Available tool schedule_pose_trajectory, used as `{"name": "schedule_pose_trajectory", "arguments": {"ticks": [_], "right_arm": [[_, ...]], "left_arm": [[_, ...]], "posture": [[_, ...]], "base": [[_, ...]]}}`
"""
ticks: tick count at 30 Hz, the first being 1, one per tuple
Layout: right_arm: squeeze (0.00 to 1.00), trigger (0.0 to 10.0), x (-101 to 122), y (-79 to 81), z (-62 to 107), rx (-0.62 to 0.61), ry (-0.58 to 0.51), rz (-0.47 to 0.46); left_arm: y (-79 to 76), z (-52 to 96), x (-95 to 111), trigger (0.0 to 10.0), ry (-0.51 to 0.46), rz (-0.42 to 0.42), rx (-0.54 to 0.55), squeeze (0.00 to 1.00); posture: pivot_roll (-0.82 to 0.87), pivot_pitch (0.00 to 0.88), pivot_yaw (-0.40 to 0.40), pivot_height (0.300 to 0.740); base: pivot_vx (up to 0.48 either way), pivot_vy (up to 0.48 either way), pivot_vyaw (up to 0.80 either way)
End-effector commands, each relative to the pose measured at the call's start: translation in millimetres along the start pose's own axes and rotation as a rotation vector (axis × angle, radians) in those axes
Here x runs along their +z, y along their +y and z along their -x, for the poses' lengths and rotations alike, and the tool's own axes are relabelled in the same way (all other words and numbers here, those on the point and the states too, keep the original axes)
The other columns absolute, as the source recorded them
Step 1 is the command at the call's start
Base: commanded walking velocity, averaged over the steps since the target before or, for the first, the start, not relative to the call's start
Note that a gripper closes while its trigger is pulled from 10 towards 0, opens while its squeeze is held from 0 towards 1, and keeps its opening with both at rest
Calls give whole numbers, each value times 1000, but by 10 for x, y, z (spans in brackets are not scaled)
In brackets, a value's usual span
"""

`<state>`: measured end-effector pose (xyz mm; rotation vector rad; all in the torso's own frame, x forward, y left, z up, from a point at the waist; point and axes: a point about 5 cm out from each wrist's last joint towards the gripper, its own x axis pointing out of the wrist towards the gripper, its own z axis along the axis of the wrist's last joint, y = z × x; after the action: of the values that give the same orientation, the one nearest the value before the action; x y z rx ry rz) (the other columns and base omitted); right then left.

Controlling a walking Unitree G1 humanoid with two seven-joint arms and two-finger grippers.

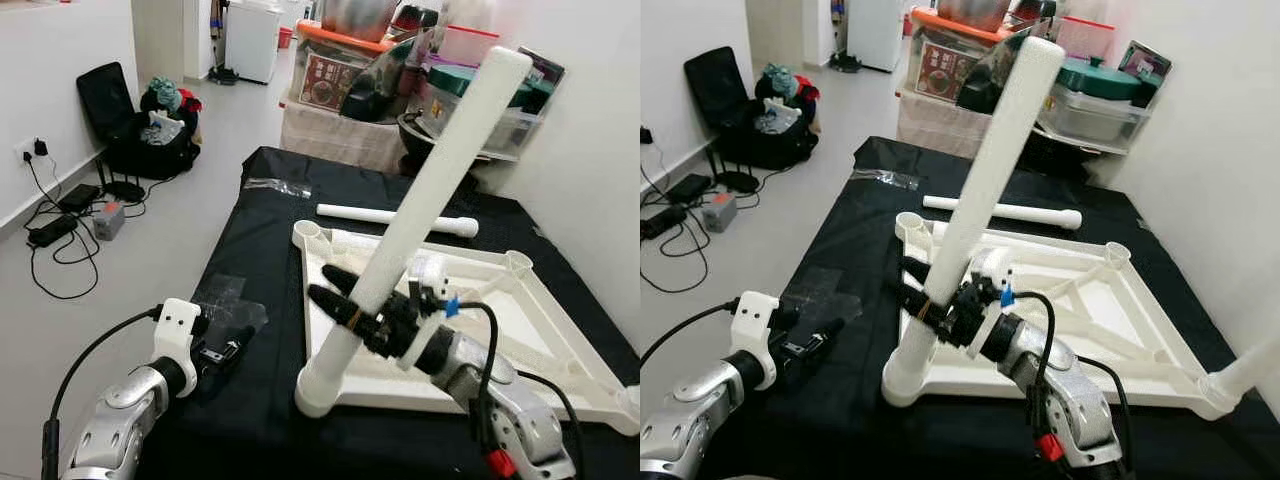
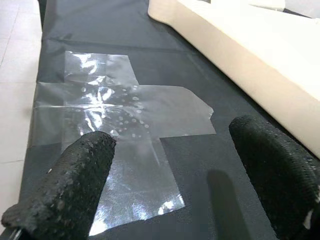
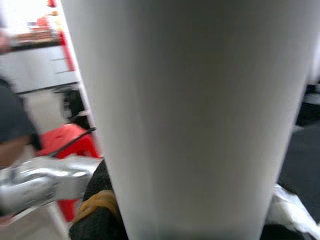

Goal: Building children table

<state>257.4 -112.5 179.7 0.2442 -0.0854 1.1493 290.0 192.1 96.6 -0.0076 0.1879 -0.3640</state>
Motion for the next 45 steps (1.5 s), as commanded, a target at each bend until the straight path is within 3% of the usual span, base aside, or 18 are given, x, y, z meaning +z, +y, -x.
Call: {"name": "schedule_pose_trajectory", "arguments": {"ticks": [1,6,12,24,39,41,43,44,45], "right_arm": [[0,10000,-469,205,-9,134,164,-241],[0,10000,-482,269,50,218,188,-238],[0,10000,-532,170,85,203,222,-203],[0,10000,-637,16,68,56,246,-111],[0,10000,-732,-39,88,-49,282,-53],[0,10000,-766,-76,92,-100,312,-54],[0,10000,-849,-253,136,-322,400,-74],[0,10000,-849,-253,136,-322,400,-74],[0,10000,-882,-328,164,-421,430,-85]], "left_arm": [[-15,-14,-10,10000,4,10,-11,0],[-17,-21,-11,10000,4,10,-15,0],[-11,-33,0,10000,4,4,-18,0],[3,-31,-10,10000,13,-8,-17,0],[13,-53,-5,10000,18,-15,-23,0],[13,-54,-8,10000,19,-15,-23,0],[6,-56,-17,10000,20,-11,-23,0],[6,-56,-17,10000,20,-11,-23,0],[4,-57,-22,10000,21,-10,-23,0]], "posture": [[131,0,-186,740],[132,0,-185,740],[135,0,-181,740],[129,0,-166,740],[124,0,-159,740],[119,0,-157,740],[113,0,-161,740],[113,0,-161,740],[112,0,-161,740]], "base": [[0,0,0],[0,0,0],[0,0,0],[0,0,0],[0,0,0],[0,0,0],[0,0,0],[0,0,0],[0,0,0]]}}
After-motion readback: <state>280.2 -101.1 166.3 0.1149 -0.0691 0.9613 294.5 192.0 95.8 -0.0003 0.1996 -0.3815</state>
